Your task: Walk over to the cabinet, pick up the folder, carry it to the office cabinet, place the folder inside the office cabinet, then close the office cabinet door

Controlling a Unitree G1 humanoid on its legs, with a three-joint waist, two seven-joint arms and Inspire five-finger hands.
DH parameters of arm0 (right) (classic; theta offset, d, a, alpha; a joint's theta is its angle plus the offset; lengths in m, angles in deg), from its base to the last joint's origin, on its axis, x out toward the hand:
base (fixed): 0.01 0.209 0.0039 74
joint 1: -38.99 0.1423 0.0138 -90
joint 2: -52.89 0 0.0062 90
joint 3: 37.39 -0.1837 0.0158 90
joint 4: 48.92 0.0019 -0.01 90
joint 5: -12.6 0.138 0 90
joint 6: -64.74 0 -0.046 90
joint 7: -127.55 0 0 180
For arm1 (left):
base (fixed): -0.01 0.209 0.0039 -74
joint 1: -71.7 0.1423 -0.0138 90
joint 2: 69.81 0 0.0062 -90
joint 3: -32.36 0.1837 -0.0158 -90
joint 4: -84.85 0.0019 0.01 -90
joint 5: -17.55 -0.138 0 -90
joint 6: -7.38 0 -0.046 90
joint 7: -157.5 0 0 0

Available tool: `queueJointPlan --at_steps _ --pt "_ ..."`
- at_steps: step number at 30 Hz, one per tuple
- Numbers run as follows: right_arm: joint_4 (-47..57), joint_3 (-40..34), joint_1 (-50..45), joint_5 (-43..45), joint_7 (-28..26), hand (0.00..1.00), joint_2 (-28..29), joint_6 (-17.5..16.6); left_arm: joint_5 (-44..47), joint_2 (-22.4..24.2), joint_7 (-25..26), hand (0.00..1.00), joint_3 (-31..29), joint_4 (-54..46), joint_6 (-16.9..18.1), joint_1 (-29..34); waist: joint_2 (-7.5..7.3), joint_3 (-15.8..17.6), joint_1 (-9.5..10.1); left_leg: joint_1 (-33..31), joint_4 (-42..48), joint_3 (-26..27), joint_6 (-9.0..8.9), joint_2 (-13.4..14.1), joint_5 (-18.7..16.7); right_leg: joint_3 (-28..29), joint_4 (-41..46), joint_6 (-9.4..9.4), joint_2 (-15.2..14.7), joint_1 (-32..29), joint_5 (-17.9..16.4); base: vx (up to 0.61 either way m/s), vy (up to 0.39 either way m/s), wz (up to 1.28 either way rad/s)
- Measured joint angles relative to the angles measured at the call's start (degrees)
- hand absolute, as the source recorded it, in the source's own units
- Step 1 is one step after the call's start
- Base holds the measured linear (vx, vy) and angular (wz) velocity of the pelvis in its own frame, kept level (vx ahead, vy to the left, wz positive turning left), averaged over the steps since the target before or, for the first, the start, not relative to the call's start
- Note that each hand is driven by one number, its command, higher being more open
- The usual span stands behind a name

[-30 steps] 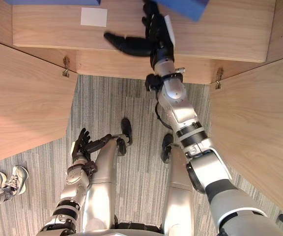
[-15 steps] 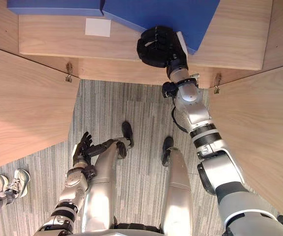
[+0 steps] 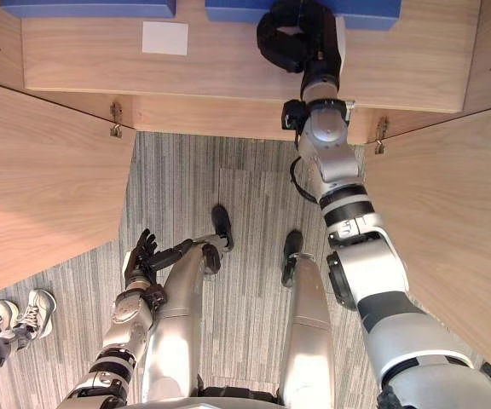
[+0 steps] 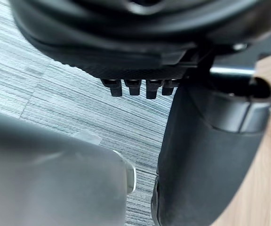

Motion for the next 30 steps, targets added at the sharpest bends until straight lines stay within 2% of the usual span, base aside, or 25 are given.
queueJointPlan --at_steps 4,9,10,12,14,15,17,19,21,23,26,27,28,29,30 --pt "-2.4 0.1 3.0 0.1 0.2 0.00 -1.1 1.0 0.0 0.6 0.1 1.00 0.2 -1.2 0.3 0.0 0.02 0.0 -0.04 -0.3 -2.6 -0.1 -0.58 -0.8 1.8 -0.5 -0.2 -0.40 -0.5 -1.1 0.9 -0.06 -0.045 0.12" --pt "-1.6 0.1 3.6 0.7 0.2 0.00 -4.0 1.3 0.1 0.7 0.9 1.00 0.0 -2.0 0.4 0.0 0.22 0.1 -0.11 -0.8 -4.5 2.2 -0.39 0.8 3.7 -1.9 -0.5 -0.82 -0.9 -1.9 1.5 -0.06 -0.059 0.15" --pt "1.2 0.0 2.6 1.2 0.7 0.00 -4.6 1.3 0.3 0.8 1.0 1.00 -0.1 -2.1 0.4 0.0 0.32 0.1 0.03 -0.8 -4.5 2.3 -0.30 0.9 3.8 -1.9 -0.4 -0.82 -0.9 -1.9 1.5 -0.04 -0.048 0.03" --pt "13.6 -1.1 -2.8 1.4 1.6 0.00 -6.2 0.9 0.6 1.3 1.1 1.00 -0.2 -2.4 0.3 0.0 0.40 0.1 0.38 -0.6 -4.2 2.4 -0.07 1.0 3.8 -1.9 -0.4 -0.81 -0.8 -1.7 1.5 0.00 0.000 0.00" --pt "31.1 -2.8 -14.2 1.3 1.3 0.00 -6.6 -2.4 0.6 1.7 1.1 1.00 -0.3 -2.2 -0.4 0.1 0.40 0.1 0.27 1.4 -3.6 2.5 0.74 1.3 3.7 -1.9 -0.9 -0.79 -0.6 0.8 1.5 0.04 -0.030 -0.04" --pt "34.0 -2.8 -17.1 1.2 1.2 0.00 -6.5 -3.3 0.5 2.0 1.1 1.00 -0.3 -2.1 -0.6 0.2 0.40 0.1 0.17 2.4 -3.6 2.6 0.85 1.4 3.5 -1.9 -1.2 -0.79 -0.5 1.9 1.5 0.05 -0.035 -0.08" --pt "44.9 -2.3 -32.3 1.0 0.0 0.00 -4.5 -6.2 -0.1 3.6 0.8 1.00 -0.1 -2.0 -0.8 1.6 0.39 0.0 -0.09 8.1 -4.1 2.8 -0.27 1.9 1.3 -2.0 -4.0 -0.57 0.0 8.5 1.2 0.03 -0.034 -0.12" --pt "48.5 -1.0 -43.5 0.0 -2.3 0.00 -0.9 -8.2 -1.4 4.2 0.7 1.00 -0.1 -1.5 -1.0 3.0 0.32 -0.2 -1.26 13.1 -4.9 3.0 -0.40 1.9 0.3 -2.2 -6.5 -0.44 0.2 14.1 1.1 0.03 -0.020 -0.07" --pt "48.8 1.1 -52.6 0.0 -4.4 0.00 2.5 -8.8 -2.9 4.3 0.0 1.00 0.2 -1.3 -1.5 4.7 -0.16 -0.9 -2.11 18.0 -7.4 4.0 -0.54 1.5 0.3 -1.7 -9.4 -0.29 0.3 18.7 1.3 0.09 -0.006 -0.11" --pt "47.3 2.7 -61.2 0.0 -7.0 0.00 5.8 -8.8 -4.4 4.3 -0.7 1.00 0.6 -0.4 -2.0 6.3 -0.39 -2.1 -2.55 22.5 -9.9 5.1 -0.67 1.1 0.3 -1.3 -12.5 0.63 0.4 22.9 2.2 0.09 0.007 -0.14" --pt "36.0 3.5 -71.7 -3.5 -10.7 0.00 11.3 -8.7 -5.9 3.3 -1.6 1.00 0.7 5.8 -2.7 9.1 -1.38 -6.8 -3.43 30.6 -16.2 6.6 -1.11 0.5 1.4 0.0 -21.0 1.10 1.4 31.0 4.8 0.21 0.020 -0.25" --pt "28.4 2.9 -74.2 -6.0 -11.4 1.00 12.4 -8.2 -6.5 2.6 -1.9 1.00 1.0 8.5 -3.1 10.6 -1.93 -9.6 -4.85 33.5 -19.5 6.9 -1.34 -0.1 2.4 0.0 -25.6 1.36 1.7 34.2 6.4 0.21 0.017 -0.18" --pt "26.7 2.7 -74.5 -6.6 -11.4 1.00 12.6 -8.1 -6.8 2.3 -2.0 1.00 1.1 9.0 -3.1 10.8 -2.08 -10.0 -5.08 34.1 -20.3 7.0 -1.33 -0.2 2.6 0.1 -26.5 1.40 1.7 34.9 6.7 0.26 0.017 -0.19" --pt "18.3 0.4 -75.0 -8.6 -11.6 1.00 13.8 -7.4 -7.0 1.1 -2.5 1.00 1.8 10.7 -3.3 11.6 -2.92 -11.1 -5.93 37.9 -24.0 8.3 -1.57 -0.8 3.6 0.9 -30.7 1.61 2.0 38.2 8.3 0.15 0.010 -0.27" --pt "15.1 -0.6 -75.0 -9.3 -11.5 1.00 14.3 -6.9 -7.0 0.7 -2.7 1.00 1.8 11.2 -3.3 12.0 -3.26 -11.6 -5.99 39.3 -25.4 8.9 -1.59 -1.0 4.0 1.4 -32.3 1.64 2.2 39.3 9.1 0.17 0.011 -0.43"
